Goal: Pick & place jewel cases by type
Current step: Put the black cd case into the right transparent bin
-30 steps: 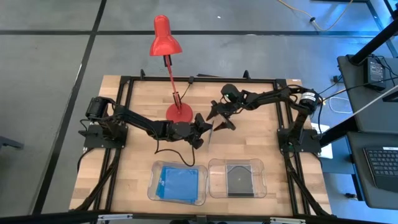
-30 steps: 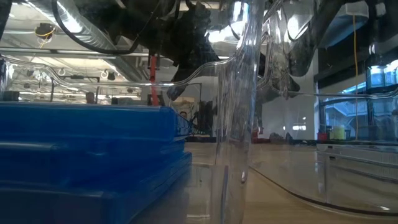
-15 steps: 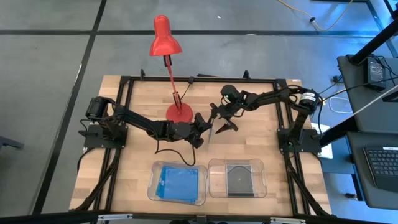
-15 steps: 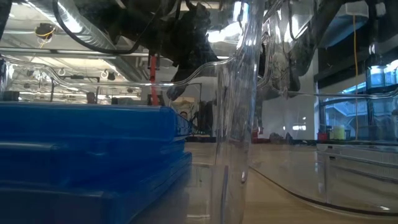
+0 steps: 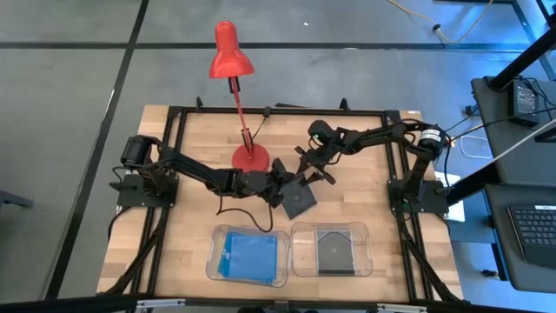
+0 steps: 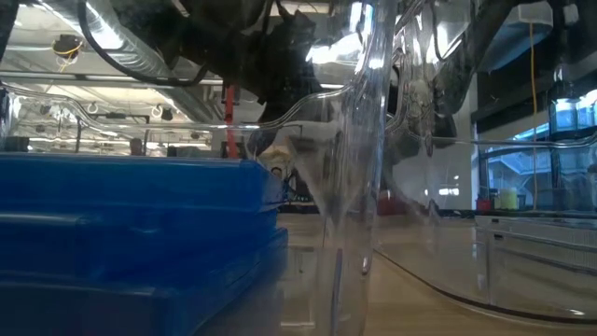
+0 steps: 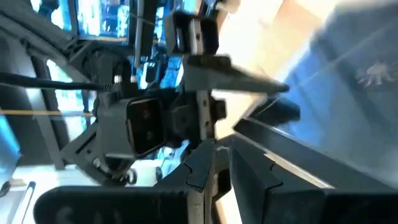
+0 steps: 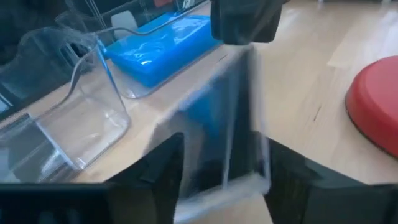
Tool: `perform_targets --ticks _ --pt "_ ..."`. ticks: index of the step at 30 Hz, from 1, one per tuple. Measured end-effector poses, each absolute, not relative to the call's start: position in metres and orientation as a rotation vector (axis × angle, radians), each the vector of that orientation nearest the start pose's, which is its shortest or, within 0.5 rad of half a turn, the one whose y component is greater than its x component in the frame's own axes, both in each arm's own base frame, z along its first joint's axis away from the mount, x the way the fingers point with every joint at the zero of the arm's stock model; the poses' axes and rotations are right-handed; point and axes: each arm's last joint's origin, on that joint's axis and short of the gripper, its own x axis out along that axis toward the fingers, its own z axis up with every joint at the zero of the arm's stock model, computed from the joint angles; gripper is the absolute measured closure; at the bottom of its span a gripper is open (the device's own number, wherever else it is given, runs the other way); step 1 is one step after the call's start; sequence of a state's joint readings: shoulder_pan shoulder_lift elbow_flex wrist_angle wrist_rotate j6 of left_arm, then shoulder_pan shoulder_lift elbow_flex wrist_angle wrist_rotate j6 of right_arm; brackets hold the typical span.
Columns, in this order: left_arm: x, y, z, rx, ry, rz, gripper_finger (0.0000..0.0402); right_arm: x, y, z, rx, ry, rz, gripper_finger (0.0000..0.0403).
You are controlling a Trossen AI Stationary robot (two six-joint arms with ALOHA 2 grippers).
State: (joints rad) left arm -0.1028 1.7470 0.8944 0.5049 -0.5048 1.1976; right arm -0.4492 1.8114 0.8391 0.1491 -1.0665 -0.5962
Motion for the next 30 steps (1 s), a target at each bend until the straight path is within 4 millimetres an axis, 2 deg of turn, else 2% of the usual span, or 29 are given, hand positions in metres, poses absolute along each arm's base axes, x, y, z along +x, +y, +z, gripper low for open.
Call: perform_targets --ticks 8,15,18,24,30 --pt "0.36 -0.024 0.187 1.263 0.519 0.132 0.0355 0.303 -0.118 0.128 -0.004 0.44 0.705 0.031" --pt "0.36 -0.024 0.188 1.264 0.518 0.14 0.0355 0.301 -0.118 0.126 0.095 0.52 0.658 0.0392" --pt "0.36 -0.02 0.188 1.254 0.544 0.165 0.0355 0.301 -0.12 0.124 0.137 0.582 0.574 0.0395" --pt "0.354 -0.009 0.174 1.175 0.681 0.076 0.0355 0.301 -0.123 0.121 0.267 0.705 0.379 0.036" --pt "0.352 -0.007 0.174 0.998 0.859 -0.149 0.0355 0.296 -0.123 0.116 0.33 0.815 0.27 0.0351"
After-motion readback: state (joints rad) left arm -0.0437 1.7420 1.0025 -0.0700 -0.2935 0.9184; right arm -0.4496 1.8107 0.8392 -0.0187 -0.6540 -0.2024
